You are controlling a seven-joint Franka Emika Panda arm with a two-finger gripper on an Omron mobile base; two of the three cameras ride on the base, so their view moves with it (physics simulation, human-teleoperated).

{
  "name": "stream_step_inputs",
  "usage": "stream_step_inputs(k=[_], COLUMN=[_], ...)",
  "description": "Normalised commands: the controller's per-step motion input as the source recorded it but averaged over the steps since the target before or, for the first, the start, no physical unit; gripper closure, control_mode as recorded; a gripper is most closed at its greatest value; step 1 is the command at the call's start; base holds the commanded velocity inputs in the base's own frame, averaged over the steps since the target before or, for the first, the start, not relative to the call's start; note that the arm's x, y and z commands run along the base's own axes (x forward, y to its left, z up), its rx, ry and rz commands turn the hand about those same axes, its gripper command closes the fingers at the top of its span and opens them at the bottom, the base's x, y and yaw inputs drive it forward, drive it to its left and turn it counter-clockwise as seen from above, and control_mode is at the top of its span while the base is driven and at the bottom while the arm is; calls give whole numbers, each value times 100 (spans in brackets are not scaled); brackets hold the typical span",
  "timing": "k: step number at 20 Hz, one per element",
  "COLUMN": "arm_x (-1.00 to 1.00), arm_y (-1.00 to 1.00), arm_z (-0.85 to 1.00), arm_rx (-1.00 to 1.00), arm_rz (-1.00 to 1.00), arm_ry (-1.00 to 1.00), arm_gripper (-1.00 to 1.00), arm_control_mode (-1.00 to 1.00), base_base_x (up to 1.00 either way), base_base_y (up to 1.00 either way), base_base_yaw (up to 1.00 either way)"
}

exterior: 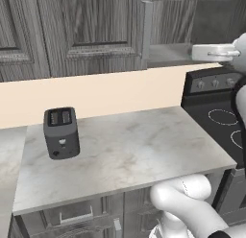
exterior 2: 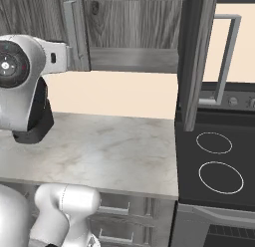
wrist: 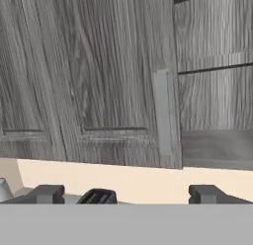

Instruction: Open the cabinet. Pick the sponge and place it next to the sink. Then close the cabinet.

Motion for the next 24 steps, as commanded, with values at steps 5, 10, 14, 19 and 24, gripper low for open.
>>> stream_step_inputs(k=[5,10,14,19,24], arm_x=[-100,-100,-97,-78,-14], arm_y=[-49,-22,-16,-27,-44], arm_z=[1,0,0,0,-5], arm_rx=[0,-1,-5,-6,-4], arm_rz=[0,-2,-8,-11,-13], arm_ry=[0,0,0,0,-6], arm_gripper=[-100,-100,-100,-100,-100], arm_control_mode=[-100,-100,-100,-100,-100], base_base_x=[0,0,0,0,0], base_base_y=[0,0,0,0,0], base_base_yaw=[0,0,0,0,0])
